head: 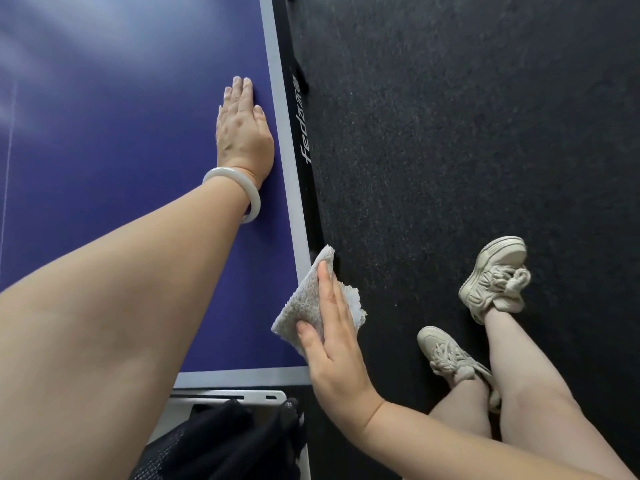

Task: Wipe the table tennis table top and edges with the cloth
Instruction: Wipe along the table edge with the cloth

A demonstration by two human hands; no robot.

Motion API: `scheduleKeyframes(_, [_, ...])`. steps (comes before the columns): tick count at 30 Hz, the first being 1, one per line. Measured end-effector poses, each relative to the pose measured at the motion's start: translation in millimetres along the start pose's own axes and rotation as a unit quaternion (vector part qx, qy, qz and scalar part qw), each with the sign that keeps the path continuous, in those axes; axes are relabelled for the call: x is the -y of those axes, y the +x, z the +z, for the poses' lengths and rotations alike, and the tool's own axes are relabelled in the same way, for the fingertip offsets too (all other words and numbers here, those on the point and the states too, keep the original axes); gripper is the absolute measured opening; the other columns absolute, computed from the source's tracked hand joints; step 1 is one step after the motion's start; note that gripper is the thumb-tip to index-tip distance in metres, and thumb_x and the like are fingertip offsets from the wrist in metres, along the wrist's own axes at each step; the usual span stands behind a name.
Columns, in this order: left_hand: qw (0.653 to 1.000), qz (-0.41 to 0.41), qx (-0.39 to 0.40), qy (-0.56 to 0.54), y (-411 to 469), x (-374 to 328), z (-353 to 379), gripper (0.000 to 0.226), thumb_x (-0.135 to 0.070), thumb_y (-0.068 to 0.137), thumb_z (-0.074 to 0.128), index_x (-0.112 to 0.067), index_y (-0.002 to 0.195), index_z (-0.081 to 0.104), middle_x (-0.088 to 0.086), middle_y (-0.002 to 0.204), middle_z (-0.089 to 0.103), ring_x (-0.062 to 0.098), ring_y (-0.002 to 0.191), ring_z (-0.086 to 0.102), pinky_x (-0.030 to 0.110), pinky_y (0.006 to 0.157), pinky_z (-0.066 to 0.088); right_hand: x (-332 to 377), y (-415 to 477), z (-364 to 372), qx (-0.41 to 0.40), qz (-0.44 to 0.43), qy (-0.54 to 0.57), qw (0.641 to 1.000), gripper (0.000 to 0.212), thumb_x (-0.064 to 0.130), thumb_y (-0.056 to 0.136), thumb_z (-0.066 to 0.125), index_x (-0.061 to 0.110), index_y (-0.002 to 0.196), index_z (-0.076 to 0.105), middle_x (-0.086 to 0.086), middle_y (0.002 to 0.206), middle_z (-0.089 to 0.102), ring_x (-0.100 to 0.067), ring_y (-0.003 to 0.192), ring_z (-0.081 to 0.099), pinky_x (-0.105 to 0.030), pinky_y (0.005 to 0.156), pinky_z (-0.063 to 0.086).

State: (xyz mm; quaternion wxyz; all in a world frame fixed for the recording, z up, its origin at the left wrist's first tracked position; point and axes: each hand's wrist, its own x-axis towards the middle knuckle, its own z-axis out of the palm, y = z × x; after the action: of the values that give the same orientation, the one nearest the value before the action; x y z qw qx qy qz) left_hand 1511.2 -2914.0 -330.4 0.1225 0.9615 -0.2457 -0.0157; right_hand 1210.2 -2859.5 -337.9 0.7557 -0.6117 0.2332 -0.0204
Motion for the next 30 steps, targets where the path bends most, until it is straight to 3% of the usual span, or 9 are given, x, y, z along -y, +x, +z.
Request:
scheduleKeyframes(6, [1.0, 0.004, -0.002, -0.004, 3.9, 0.8, 0.6, 0.051, -0.02, 0.106, 0.023, -0.012, 0.157, 0.02, 0.002, 0.165, 0.014, 0.014, 0.152, 0.008, 0.028, 0.123, 0.002, 4.2, 4.7, -0.1, 0.0, 0.037, 0.018, 0.999, 0.071, 0.025, 0.102, 0.042, 0.054, 0.147, -0.004, 0.032, 0.16, -0.006, 0.012, 0.147, -0.011, -0.026, 0.124, -0.002])
scheduleKeyframes(11, [1.0, 0.008, -0.007, 0.002, 6.8, 3.0, -0.4, 0.051, -0.02, 0.106, 0.025, -0.011, 0.156, 0.022, 0.003, 0.165, 0.015, 0.016, 0.152, 0.009, 0.028, 0.123, 0.003, 38.6, 118.0, -15.4, -0.022, 0.059, -0.005, 0.998, 0.069, 0.026, 0.106, 0.044, 0.023, 0.16, 0.0, 0.003, 0.168, 0.0, -0.01, 0.154, 0.001, -0.036, 0.126, 0.005])
scheduleKeyframes(13, [1.0, 0.011, -0.007, 0.001, 7.3, 1.9, -0.4, 0.051, -0.019, 0.106, 0.026, -0.011, 0.156, 0.021, 0.003, 0.165, 0.015, 0.016, 0.152, 0.009, 0.029, 0.123, 0.003, 55.0, 155.6, -22.3, -0.032, 0.044, 0.014, 0.998, 0.067, 0.025, 0.107, 0.043, 0.018, 0.16, 0.004, -0.001, 0.168, 0.003, -0.013, 0.154, 0.003, -0.038, 0.126, 0.008])
scheduleKeyframes(16, [1.0, 0.014, -0.006, -0.006, 6.4, 0.5, -0.1, 0.051, -0.019, 0.107, 0.026, -0.012, 0.157, 0.021, 0.002, 0.165, 0.014, 0.015, 0.152, 0.008, 0.029, 0.124, 0.003, 47.8, 150.5, -25.3, -0.026, 0.014, 0.054, 0.998, 0.065, 0.025, 0.107, 0.043, 0.027, 0.159, 0.006, 0.006, 0.168, 0.004, -0.007, 0.153, 0.004, -0.038, 0.126, 0.007])
scheduleKeyframes(19, [1.0, 0.013, -0.008, -0.012, 5.5, 1.2, 0.2, 0.051, -0.018, 0.106, 0.027, -0.012, 0.157, 0.021, 0.001, 0.165, 0.014, 0.014, 0.152, 0.008, 0.028, 0.124, 0.003, 24.1, 96.5, -26.4, 0.011, 0.009, 0.083, 0.996, 0.065, 0.034, 0.104, 0.045, 0.052, 0.151, 0.005, 0.027, 0.163, 0.003, 0.008, 0.149, 0.002, -0.035, 0.127, 0.006])
scheduleKeyframes(21, [1.0, 0.012, -0.011, -0.009, 4.1, 1.4, 0.3, 0.051, -0.017, 0.106, 0.027, -0.012, 0.157, 0.021, 0.001, 0.165, 0.014, 0.014, 0.152, 0.008, 0.028, 0.123, 0.002, 15.1, 78.8, -22.8, 0.022, 0.016, 0.071, 0.997, 0.063, 0.038, 0.104, 0.044, 0.059, 0.148, 0.004, 0.034, 0.161, 0.001, 0.013, 0.147, 0.0, -0.033, 0.127, 0.006])
scheduleKeyframes(23, [1.0, 0.012, -0.011, -0.009, 3.7, 1.0, -0.2, 0.051, -0.017, 0.106, 0.027, -0.012, 0.157, 0.021, 0.001, 0.165, 0.014, 0.014, 0.152, 0.008, 0.028, 0.124, 0.002, 20.5, 96.2, -19.4, 0.003, 0.033, 0.051, 0.998, 0.062, 0.036, 0.105, 0.043, 0.053, 0.15, 0.003, 0.027, 0.163, 0.0, 0.008, 0.149, 0.0, -0.036, 0.127, 0.007])
scheduleKeyframes(27, [1.0, 0.011, -0.003, -0.006, 3.5, 1.1, -0.4, 0.051, -0.015, 0.106, 0.029, -0.011, 0.156, 0.021, 0.002, 0.165, 0.014, 0.014, 0.152, 0.007, 0.031, 0.124, 0.003, 59.3, 194.1, -23.0, -0.063, 0.051, 0.024, 0.996, 0.061, 0.036, 0.106, 0.04, 0.027, 0.16, 0.011, 0.002, 0.167, 0.012, -0.017, 0.152, 0.015, -0.038, 0.125, 0.013])
scheduleKeyframes(30, [0.999, 0.011, -0.001, -0.034, 3.4, 2.4, -1.8, 0.05, -0.015, 0.106, 0.03, -0.012, 0.156, 0.023, 0.0, 0.164, 0.015, 0.011, 0.152, 0.007, 0.03, 0.124, 0.003, 81.1, 255.8, -28.7, -0.085, 0.056, 0.015, 0.995, 0.061, 0.043, 0.106, 0.037, 0.026, 0.16, 0.015, -0.004, 0.165, 0.018, -0.027, 0.149, 0.023, -0.046, 0.122, 0.021])
